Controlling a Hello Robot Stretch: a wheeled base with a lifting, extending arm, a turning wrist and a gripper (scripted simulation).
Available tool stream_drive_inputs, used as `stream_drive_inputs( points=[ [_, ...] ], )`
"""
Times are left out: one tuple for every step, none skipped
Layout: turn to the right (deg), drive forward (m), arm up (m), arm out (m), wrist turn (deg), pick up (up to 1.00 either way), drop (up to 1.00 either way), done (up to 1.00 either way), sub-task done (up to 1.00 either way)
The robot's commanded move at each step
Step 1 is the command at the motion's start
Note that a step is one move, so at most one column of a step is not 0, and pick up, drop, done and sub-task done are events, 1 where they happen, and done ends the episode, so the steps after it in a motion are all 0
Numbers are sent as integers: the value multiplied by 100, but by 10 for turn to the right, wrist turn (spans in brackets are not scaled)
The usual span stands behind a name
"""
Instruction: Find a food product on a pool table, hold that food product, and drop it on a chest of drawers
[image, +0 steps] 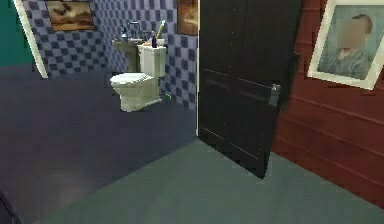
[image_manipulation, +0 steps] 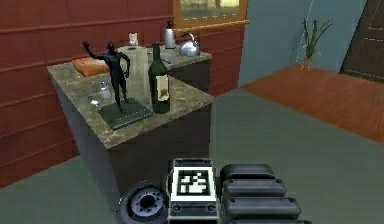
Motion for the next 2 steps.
stream_drive_inputs(
  points=[
    [0, 5, 0, 0, 0, 0, 0, 0, 0],
    [-240, 0, 0, 0, 0, 0, 0, 0, 0]
  ],
)
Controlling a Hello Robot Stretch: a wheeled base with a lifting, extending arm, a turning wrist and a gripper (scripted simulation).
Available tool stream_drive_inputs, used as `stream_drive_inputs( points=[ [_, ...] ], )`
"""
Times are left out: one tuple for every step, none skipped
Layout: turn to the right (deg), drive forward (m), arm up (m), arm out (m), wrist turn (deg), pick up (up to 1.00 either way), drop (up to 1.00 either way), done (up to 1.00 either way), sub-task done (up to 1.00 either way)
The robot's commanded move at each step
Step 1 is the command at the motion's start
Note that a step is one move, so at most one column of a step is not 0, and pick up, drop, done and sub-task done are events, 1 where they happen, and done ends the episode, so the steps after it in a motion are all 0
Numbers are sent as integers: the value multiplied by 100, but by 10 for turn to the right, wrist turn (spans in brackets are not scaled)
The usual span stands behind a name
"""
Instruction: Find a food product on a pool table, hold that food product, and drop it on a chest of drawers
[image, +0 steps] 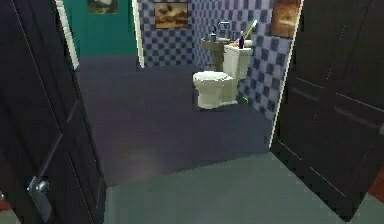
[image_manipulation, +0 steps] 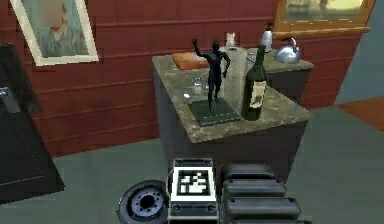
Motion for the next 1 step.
stream_drive_inputs(
  points=[
    [-30, 0, 0, 0, 0, 0, 0, 0, 0]
  ],
)
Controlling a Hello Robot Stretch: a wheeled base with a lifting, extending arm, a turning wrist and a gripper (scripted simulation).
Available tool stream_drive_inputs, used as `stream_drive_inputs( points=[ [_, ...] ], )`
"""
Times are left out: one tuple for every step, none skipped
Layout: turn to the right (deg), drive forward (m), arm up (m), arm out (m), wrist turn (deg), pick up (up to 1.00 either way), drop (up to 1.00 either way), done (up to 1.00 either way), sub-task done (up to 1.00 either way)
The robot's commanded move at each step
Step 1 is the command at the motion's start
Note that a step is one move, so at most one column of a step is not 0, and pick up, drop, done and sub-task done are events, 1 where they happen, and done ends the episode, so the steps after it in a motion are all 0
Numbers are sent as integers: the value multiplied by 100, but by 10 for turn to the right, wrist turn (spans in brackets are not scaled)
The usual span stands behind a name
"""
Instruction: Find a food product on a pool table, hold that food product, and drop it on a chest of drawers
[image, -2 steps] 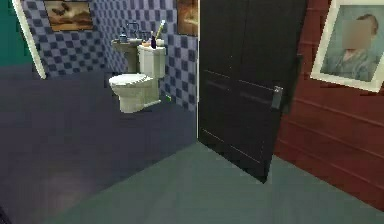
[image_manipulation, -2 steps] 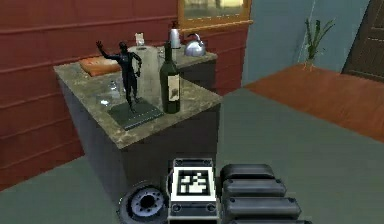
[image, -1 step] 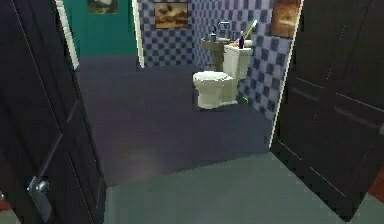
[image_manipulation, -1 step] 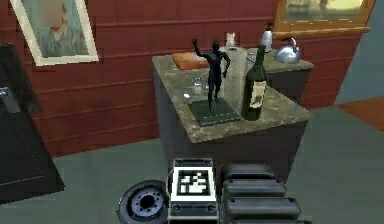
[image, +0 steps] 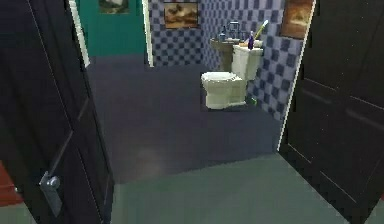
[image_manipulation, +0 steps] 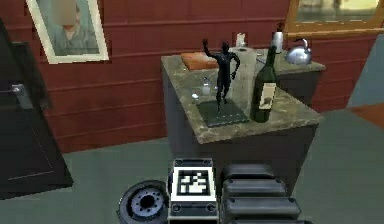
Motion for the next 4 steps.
stream_drive_inputs(
  points=[
    [270, 0, 0, 0, 0, 0, 0, 0, 0],
    [0, 45, 0, 0, 0, 0, 0, 0, 0],
    [-360, 0, 0, 0, 0, 0, 0, 0, 0],
    [0, 25, 0, 0, 0, 0, 0, 0, 0]
  ],
)
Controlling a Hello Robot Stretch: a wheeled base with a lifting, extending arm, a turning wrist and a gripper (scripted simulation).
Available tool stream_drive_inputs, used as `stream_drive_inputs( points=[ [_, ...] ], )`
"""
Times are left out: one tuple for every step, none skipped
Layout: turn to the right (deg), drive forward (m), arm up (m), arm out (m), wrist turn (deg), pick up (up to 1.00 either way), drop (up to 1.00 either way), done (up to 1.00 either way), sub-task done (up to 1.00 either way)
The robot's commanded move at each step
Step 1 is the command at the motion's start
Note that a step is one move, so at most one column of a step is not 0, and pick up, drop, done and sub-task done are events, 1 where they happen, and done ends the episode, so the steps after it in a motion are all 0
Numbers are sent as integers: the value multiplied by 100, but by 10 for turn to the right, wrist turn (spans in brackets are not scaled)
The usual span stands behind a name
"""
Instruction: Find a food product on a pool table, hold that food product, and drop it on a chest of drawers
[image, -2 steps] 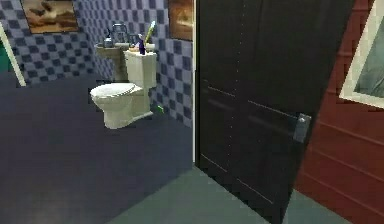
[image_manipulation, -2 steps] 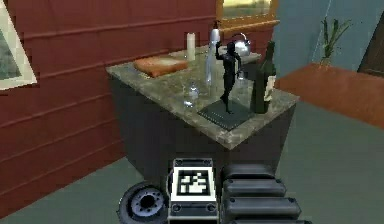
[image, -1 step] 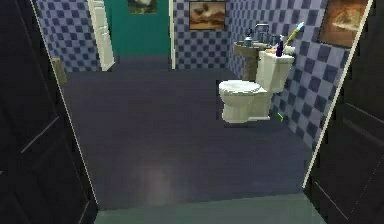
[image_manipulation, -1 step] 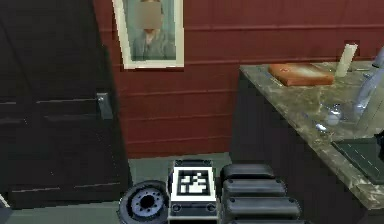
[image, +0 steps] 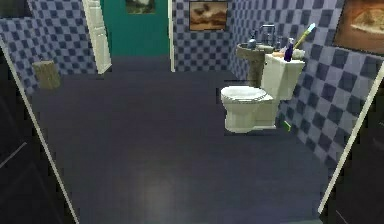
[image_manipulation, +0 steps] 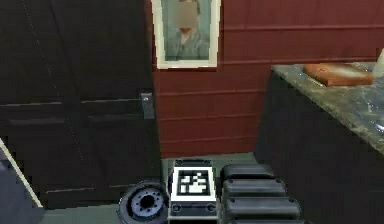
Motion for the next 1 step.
stream_drive_inputs(
  points=[
    [0, 100, 0, 0, 0, 0, 0, 0, 0]
  ],
)
